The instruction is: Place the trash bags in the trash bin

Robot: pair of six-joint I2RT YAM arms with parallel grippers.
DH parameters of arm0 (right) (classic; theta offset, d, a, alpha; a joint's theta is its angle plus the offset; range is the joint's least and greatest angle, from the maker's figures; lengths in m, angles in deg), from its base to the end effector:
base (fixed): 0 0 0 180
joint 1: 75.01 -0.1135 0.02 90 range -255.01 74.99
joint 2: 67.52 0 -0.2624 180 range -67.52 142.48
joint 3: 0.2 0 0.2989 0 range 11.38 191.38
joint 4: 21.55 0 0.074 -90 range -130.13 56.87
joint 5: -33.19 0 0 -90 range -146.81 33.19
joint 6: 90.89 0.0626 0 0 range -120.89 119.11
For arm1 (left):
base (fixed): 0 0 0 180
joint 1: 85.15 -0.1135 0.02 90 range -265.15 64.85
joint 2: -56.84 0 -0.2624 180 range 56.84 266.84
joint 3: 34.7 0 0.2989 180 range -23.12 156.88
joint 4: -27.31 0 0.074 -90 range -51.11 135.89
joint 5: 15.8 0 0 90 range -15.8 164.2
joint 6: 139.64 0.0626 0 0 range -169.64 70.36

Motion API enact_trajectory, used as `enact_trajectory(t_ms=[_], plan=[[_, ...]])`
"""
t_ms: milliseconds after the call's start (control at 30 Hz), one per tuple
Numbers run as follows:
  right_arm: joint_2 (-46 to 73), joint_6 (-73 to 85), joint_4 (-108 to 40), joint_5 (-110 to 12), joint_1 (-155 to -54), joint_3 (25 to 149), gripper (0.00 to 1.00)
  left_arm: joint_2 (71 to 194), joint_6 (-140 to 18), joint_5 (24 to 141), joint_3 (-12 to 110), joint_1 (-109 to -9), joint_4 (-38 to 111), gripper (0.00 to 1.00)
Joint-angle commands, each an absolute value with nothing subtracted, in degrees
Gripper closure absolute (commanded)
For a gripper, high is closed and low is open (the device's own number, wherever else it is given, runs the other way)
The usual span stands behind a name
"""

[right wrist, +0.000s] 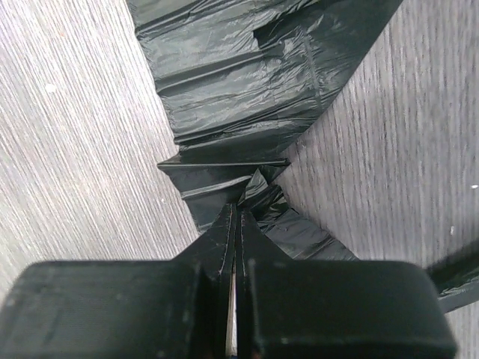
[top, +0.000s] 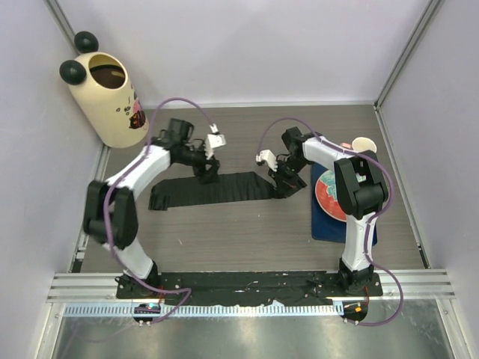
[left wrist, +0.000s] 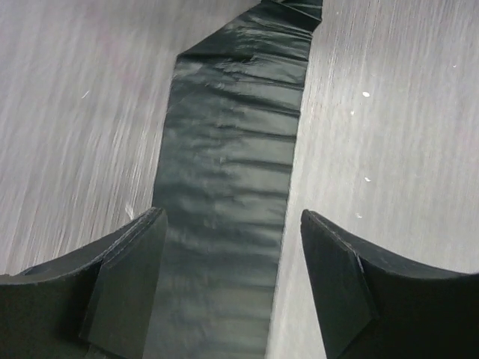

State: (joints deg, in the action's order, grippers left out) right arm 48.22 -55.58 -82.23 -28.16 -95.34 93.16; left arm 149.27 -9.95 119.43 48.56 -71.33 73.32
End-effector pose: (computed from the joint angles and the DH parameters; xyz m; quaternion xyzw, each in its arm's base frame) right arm 0.3890 0.1761 0.1081 -0.6008 0.7581 0.2186 0.1290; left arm 0.3716 -0.1372 0.2311 0.4993 0.7347 -0.2958 0.3513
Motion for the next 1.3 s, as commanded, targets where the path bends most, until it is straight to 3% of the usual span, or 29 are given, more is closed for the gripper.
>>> enact_trajectory(t_ms=[0, 400, 667, 900, 1033, 1067, 1133, 1167, 1200, 1233, 1267], plan=[[45.07, -51.6, -82.52, -24.64, -94.08, 91.98, 0.99, 161.15, 3.76, 122.02, 55.18, -66.44, 69.64, 0.24], [46.82, -45.98, -82.44, -23.23, -90.92, 91.18, 0.99, 182.34, 23.65, 118.24, 75.22, -58.44, 81.41, 0.14], [48.4, -45.01, -82.44, -22.36, -89.25, 92.06, 0.99, 194.56, 33.25, 116.31, 94.99, -56.15, 109.43, 0.18], [49.11, -44.57, -82.26, -21.91, -89.24, 92.24, 0.99, 196.95, 32.72, 109.28, 96.6, -55.01, 114.04, 0.25], [49.11, -44.3, -82.09, -22.17, -89.16, 91.97, 0.99, 193.17, 31.06, 103.06, 88.35, -53.08, 107.81, 0.45], [49.11, -44.3, -81.91, -22.35, -89.16, 91.71, 0.99, 192.55, 31.22, 101.72, 87.8, -52.64, 107.62, 0.57], [49.11, -44.22, -81.56, -23.22, -89.24, 91.45, 0.99, 192.46, 31.75, 100.57, 87.53, -52.28, 108.67, 0.69], [49.19, -44.04, -80.95, -23.75, -89.24, 91.1, 0.99, 192.37, 31.32, 99.44, 87.53, -52.28, 109.19, 0.86], [49.2, -43.78, -80.6, -24.37, -89.42, 90.92, 0.99, 192.11, 30.27, 98.99, 87.45, -52.28, 108.94, 0.93], [49.2, -43.6, -80.16, -26.11, -89.59, 90.57, 0.99, 191.85, 28.87, 98.55, 87.18, -52.54, 108.59, 1.0], [49.2, -42.64, -78.93, -27.0, -89.86, 90.31, 0.99, 190.71, 27.55, 98.11, 86.66, -52.63, 107.8, 1.0]])
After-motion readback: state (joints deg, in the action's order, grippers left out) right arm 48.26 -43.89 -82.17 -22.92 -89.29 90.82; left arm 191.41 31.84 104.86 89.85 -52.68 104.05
